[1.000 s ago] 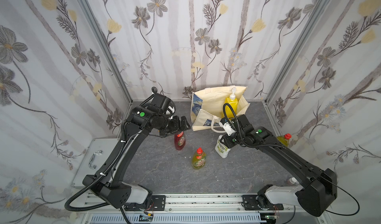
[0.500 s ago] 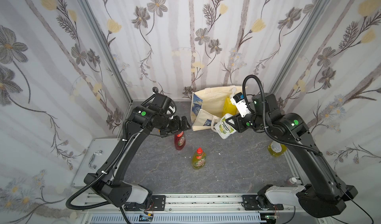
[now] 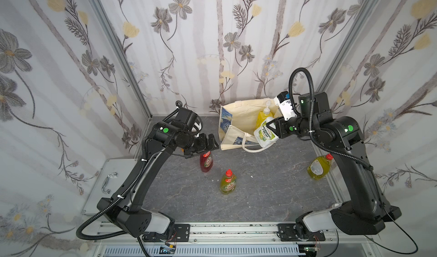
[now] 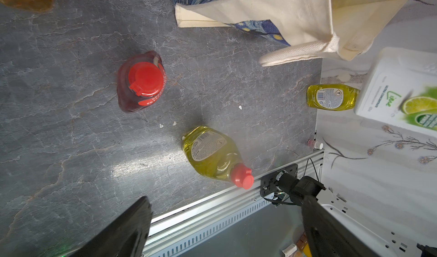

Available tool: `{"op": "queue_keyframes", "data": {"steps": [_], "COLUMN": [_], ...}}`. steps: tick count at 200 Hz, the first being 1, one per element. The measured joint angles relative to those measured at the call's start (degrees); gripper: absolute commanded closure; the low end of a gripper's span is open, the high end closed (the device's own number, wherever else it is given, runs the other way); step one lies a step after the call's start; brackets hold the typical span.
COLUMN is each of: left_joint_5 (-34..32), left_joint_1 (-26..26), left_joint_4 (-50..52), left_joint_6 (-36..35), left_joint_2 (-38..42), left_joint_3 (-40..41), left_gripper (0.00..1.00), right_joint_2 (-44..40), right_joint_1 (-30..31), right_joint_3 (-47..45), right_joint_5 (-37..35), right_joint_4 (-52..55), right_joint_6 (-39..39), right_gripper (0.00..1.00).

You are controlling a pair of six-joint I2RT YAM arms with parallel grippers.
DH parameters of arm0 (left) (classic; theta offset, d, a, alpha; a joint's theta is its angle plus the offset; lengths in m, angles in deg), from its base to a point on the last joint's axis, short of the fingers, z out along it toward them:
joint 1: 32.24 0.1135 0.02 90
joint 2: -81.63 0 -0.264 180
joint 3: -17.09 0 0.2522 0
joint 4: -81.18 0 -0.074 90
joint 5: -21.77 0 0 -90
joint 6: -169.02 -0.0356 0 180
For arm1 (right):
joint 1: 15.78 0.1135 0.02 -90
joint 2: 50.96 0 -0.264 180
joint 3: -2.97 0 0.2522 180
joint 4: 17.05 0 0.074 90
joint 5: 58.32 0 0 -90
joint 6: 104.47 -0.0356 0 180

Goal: Pack dish soap into the shopping bag
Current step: Pick up the bottle of dish soap at the center of the board, then place the bottle of dish soap in the shopping bag.

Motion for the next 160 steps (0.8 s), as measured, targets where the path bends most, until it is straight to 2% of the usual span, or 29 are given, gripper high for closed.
{"op": "queue_keyframes", "data": {"steps": [65, 160], "left_joint_5": [0.0, 0.0], "left_joint_1": [0.0, 0.0], "left_joint_4": [-0.1, -0.2], "left_joint_6": [0.0, 0.0], "left_joint_2": [0.4, 0.2], "left_joint_3": [0.5, 1.0], "left_gripper": [0.00, 0.00], "right_joint_2": [6.4, 13.0], "right_joint_1": [-6.2, -8.5], "right_joint_3": [4.6, 6.9], "right_joint_5": [3.3, 5.1], "right_joint_4": [-4.3, -10.5], "right_joint_6": [0.1, -1.5], "right_gripper": [0.81, 0.81]}}
